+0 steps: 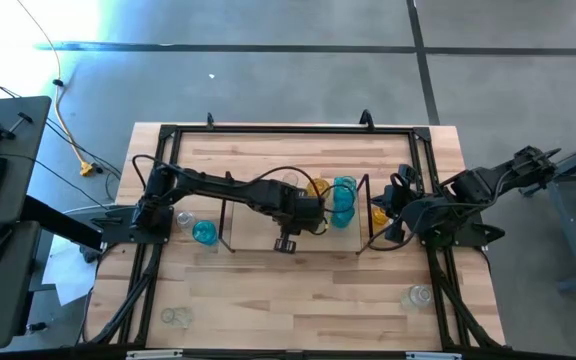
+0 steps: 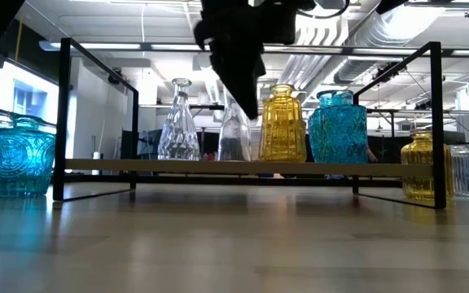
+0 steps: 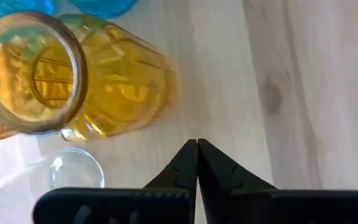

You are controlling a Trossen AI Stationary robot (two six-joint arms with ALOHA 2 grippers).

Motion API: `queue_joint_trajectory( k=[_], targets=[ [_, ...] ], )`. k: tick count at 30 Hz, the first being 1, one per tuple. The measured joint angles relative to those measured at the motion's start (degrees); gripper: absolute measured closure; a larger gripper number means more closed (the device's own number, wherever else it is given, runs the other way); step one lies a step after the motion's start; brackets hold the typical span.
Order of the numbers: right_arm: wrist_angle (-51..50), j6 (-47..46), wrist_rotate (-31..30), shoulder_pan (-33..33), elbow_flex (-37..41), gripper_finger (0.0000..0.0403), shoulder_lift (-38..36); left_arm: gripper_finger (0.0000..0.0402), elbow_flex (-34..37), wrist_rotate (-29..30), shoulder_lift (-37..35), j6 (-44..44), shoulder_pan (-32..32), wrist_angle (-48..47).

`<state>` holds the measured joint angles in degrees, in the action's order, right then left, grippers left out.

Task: Sort vases onto shelf
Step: Put the yellow vase on the shelf aligned with the other yellow vase, then put the transparent vase on the shelf aligned with the other transparent vase

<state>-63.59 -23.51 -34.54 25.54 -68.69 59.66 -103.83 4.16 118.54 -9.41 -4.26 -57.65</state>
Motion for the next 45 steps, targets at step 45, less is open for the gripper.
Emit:
queue_joint_trajectory(
  k=[45],
  targets=[
    [-0.1, -0.6, 0.1, 0.0, 0.0, 0.0394, 0.0, 0.0401, 0.0, -2.7, -5.2, 2.3, 0.5, 12.5]
  ],
)
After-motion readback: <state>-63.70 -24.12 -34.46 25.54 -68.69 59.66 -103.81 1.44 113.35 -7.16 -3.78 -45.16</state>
